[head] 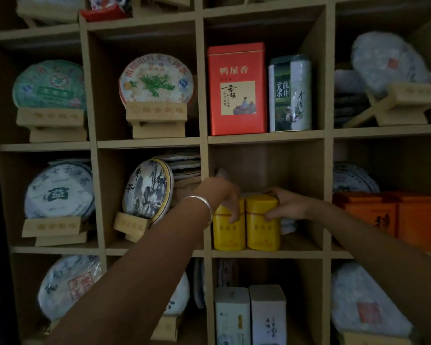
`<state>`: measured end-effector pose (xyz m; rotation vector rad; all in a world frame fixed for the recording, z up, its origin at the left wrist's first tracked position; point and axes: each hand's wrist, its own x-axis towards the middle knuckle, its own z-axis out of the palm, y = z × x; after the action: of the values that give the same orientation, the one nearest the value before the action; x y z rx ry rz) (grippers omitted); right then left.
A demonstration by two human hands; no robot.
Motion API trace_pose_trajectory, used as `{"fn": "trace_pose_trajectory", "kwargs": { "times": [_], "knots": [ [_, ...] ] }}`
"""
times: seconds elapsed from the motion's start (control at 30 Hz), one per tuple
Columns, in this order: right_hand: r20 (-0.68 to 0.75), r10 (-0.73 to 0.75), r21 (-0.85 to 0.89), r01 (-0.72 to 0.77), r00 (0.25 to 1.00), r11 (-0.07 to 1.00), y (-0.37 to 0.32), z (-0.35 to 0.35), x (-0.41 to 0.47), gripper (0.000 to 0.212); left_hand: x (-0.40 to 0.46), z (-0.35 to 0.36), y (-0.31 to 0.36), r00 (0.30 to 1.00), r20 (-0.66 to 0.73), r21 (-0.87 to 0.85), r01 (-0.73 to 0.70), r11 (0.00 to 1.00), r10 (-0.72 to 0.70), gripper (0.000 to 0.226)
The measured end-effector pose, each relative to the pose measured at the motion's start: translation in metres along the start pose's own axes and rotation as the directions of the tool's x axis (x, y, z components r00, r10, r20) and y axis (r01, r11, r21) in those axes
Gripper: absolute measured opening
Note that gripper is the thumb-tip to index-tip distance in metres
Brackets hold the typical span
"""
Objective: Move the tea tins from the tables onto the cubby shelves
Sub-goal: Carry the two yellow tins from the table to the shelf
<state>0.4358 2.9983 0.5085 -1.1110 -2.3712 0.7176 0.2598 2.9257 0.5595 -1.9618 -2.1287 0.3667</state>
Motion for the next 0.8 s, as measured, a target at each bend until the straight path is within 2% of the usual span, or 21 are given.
{"fn": "trace_pose_trajectory", "kwargs": {
  "times": [0.17, 0.33, 0.37, 0.57, 0.8],
  "knots": [
    [-0.078, -0.023, 0.065, 0.028, 0.997, 0.997, 0.011, 0.003, -0.007, 0.100, -0.008, 0.006, -0.002, 0.999, -0.027, -0.058, -0.038, 0.998, 0.037, 0.084],
    [-0.123, -0.076, 0.136, 0.093, 0.989, 0.986, 0.024, 0.001, -0.020, 0.127, -0.017, 0.020, -0.014, 0.957, -0.251, -0.168, -0.189, 0.968, 0.144, 0.075],
    [-0.137, -0.083, 0.142, 0.103, 0.987, 0.985, 0.028, 0.001, -0.023, 0.126, -0.019, 0.023, -0.015, 0.945, -0.291, -0.162, -0.202, 0.966, 0.149, 0.076],
    [-0.149, -0.119, 0.230, 0.151, 0.982, 0.961, 0.036, 0.017, -0.031, 0.083, -0.028, 0.038, -0.011, 0.893, -0.411, -0.099, -0.243, 0.965, 0.182, 0.082],
    [-0.138, -0.076, 0.291, 0.114, 0.987, 0.950, 0.032, 0.025, -0.024, 0.076, -0.032, 0.040, -0.005, 0.901, -0.410, -0.090, -0.196, 0.976, 0.143, 0.077]
  ]
}}
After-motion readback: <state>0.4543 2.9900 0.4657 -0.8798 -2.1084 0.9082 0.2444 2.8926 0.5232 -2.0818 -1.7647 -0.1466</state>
